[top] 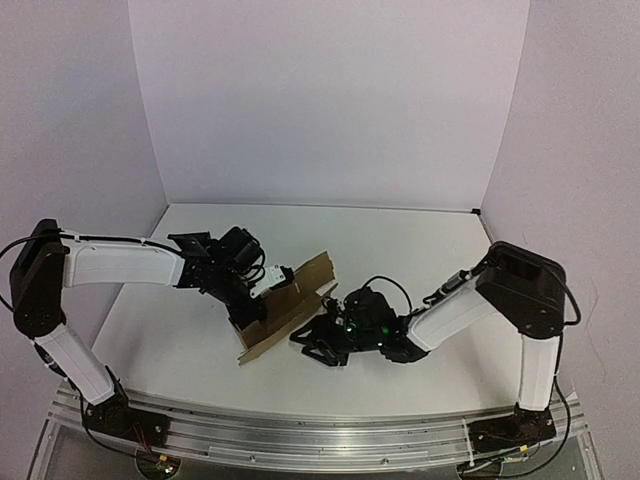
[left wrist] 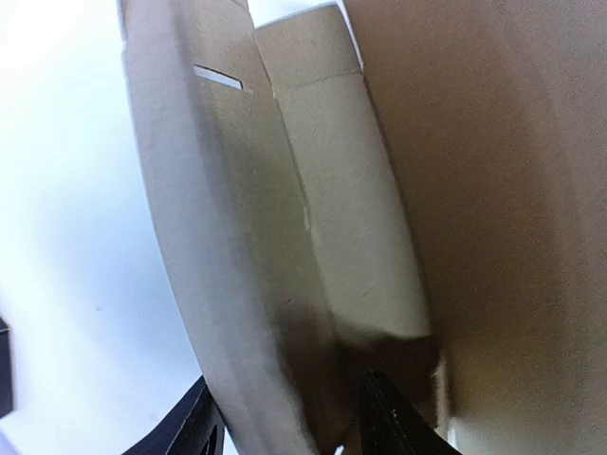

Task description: Fold the paper box

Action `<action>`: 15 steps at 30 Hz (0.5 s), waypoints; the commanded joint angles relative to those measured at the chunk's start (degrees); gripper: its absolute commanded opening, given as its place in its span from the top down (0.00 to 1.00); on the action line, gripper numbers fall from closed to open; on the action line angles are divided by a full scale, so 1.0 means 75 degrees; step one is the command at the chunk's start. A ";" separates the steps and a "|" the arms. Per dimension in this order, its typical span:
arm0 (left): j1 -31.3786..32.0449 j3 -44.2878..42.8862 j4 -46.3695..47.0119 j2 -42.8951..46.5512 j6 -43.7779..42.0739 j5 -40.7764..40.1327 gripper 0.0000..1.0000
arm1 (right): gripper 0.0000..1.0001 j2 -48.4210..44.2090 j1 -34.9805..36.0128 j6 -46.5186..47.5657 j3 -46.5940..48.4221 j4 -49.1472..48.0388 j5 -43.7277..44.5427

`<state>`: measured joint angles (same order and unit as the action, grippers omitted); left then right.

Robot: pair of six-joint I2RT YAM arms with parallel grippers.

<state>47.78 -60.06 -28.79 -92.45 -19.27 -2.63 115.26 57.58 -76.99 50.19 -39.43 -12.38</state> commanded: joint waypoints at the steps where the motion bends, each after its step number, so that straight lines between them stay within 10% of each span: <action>1: 0.0316 0.0341 0.0218 0.0133 -0.0635 -0.0679 0.51 | 0.47 -0.1864 0.0045 0.0845 -0.0517 0.1706 0.0928; 9: 0.0566 0.0431 0.0395 0.0204 -0.1083 -0.0881 0.51 | 0.44 -0.4676 0.0036 0.2984 0.0285 0.6248 0.3156; 15: 0.0750 0.0462 0.0467 0.0173 -0.1232 -0.0960 0.51 | 0.37 -0.4236 -0.0113 0.3704 0.1765 0.6918 0.3599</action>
<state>52.35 -57.80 -25.83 -91.53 -26.85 -8.69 80.59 57.57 -55.12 57.12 3.86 9.41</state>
